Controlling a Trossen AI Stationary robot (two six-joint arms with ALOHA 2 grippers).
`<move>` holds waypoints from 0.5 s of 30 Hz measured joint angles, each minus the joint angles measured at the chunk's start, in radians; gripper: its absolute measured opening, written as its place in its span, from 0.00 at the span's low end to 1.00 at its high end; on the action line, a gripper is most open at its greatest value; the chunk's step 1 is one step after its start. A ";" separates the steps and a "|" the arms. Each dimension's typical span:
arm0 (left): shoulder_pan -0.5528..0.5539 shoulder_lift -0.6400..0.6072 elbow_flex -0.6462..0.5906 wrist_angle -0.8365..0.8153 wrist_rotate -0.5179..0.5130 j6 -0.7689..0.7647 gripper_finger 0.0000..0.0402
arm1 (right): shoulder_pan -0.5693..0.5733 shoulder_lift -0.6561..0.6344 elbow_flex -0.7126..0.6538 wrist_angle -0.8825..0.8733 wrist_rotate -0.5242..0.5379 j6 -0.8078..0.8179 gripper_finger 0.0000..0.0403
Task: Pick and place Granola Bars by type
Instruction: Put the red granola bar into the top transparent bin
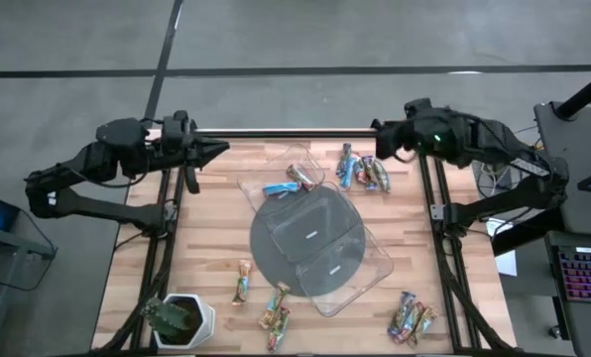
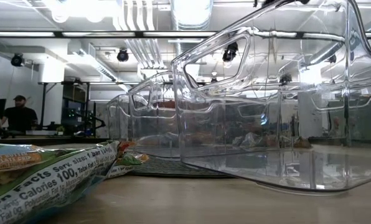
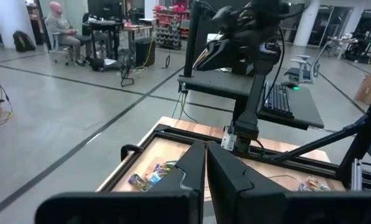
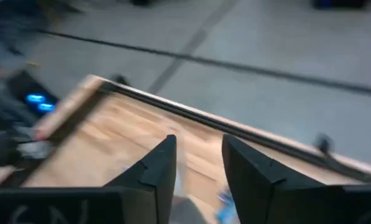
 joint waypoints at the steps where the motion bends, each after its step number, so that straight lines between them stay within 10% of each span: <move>1: 0.000 0.000 0.000 0.000 -0.002 -0.004 0.00 | -0.028 0.017 0.017 -0.037 -0.017 0.019 0.32; 15: 0.000 0.013 0.000 0.000 -0.013 -0.026 0.00 | -0.236 0.277 0.076 -0.200 -0.211 0.019 0.52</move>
